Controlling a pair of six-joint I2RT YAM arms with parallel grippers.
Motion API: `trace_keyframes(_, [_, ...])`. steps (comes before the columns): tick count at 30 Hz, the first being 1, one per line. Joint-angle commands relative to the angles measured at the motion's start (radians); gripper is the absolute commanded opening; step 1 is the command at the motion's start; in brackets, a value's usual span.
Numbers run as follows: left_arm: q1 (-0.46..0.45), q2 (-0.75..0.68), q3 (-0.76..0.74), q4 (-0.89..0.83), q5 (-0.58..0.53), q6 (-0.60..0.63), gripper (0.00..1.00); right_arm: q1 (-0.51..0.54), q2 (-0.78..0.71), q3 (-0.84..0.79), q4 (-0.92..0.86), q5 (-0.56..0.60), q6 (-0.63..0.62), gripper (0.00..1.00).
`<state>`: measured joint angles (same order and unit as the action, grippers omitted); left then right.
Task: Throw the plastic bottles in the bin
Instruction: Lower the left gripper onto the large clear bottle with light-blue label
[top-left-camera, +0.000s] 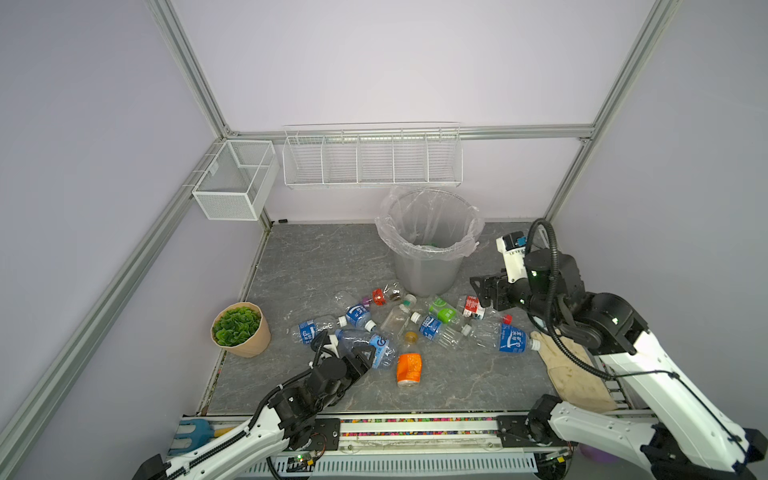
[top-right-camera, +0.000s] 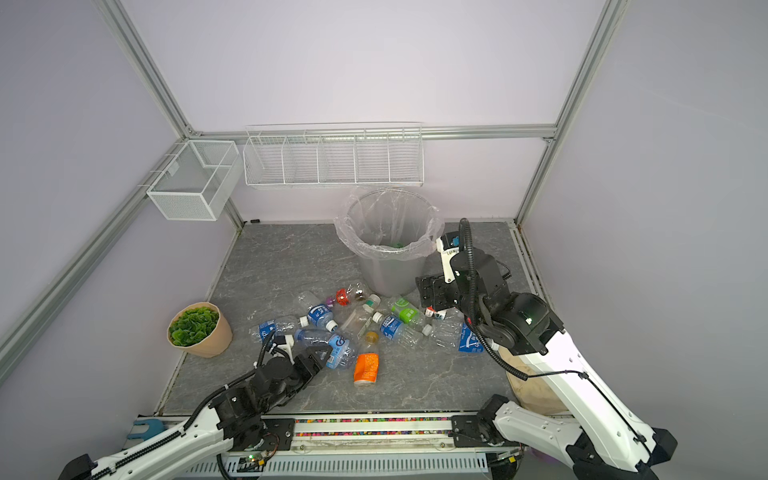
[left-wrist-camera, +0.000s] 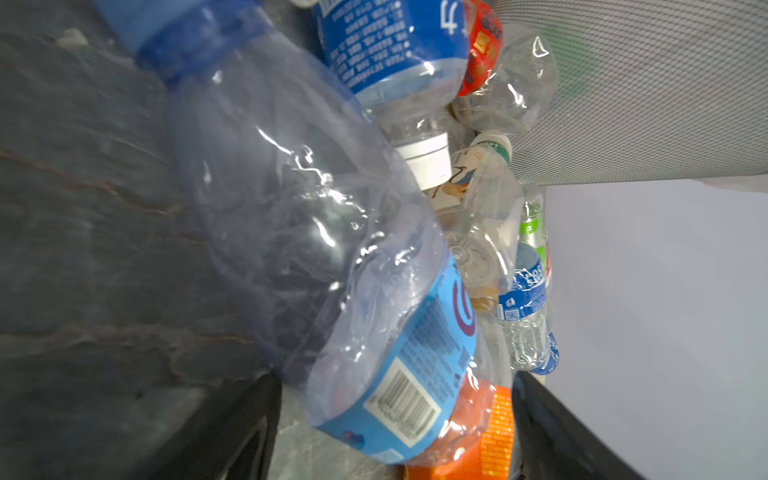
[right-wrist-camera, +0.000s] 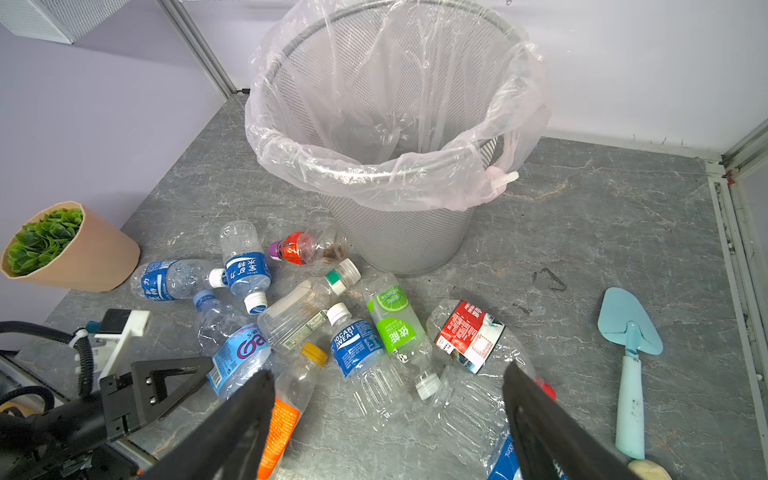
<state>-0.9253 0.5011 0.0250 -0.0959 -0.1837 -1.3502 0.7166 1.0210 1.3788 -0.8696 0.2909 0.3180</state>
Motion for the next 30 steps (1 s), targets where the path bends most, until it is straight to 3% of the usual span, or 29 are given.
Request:
trace_keyframes(1, [-0.004,0.058,-0.033,0.065,-0.029,-0.024,0.85,-0.004,-0.018,-0.009,0.029,0.001,0.016,0.88])
trace_keyframes(14, [-0.004,0.171,-0.038,0.188,-0.101,-0.063,0.72,-0.006,-0.024,-0.012,0.037,0.004,0.006,0.88])
trace_keyframes(22, [-0.004,0.247,-0.032,0.297,-0.128,-0.057,0.72,-0.007,-0.011,-0.018,0.059,-0.012,0.007,0.88])
trace_keyframes(30, [-0.004,0.429,0.009,0.423,-0.116,-0.04,0.72,-0.011,-0.01,-0.019,0.06,-0.013,0.001,0.88])
